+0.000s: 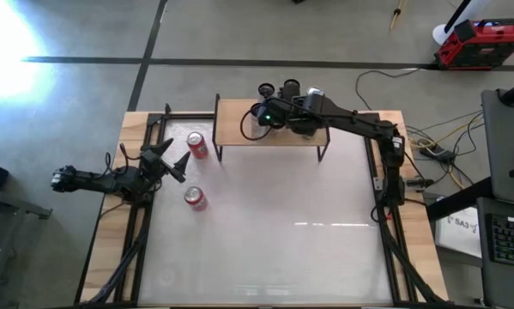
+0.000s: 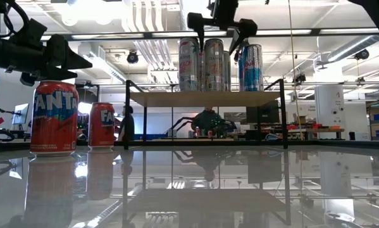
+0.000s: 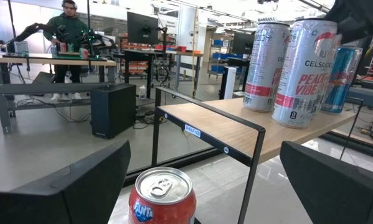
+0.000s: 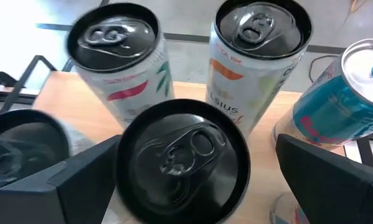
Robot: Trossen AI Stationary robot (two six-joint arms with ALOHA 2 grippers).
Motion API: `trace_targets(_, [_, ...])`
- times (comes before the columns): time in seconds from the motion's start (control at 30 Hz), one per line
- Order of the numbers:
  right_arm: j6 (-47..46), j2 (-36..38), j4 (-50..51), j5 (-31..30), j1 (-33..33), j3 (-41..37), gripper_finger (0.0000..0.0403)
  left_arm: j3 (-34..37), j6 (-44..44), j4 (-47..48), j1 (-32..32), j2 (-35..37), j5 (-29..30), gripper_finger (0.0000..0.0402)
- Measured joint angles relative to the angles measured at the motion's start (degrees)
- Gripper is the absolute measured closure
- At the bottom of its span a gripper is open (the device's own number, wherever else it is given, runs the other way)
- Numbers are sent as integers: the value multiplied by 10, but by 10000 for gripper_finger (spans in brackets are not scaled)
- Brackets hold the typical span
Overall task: Place canned beverage on shelf
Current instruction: Adjust the white yellow soda can
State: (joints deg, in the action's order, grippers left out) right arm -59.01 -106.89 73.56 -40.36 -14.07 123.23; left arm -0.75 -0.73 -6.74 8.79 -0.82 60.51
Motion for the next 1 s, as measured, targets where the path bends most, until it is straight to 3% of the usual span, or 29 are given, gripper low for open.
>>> trace_targets(0.43, [-40,0,-4,0,-6,-13,11,0,0,0,0,0,0,3])
trace_targets(0.87, [-39,0,-5,8,-6,-14,153,0,0,0,0,0,0,3])
trace_targets(1.0, [-40,0,6,12,-4,-14,155,0,0,0,0,0,0,3])
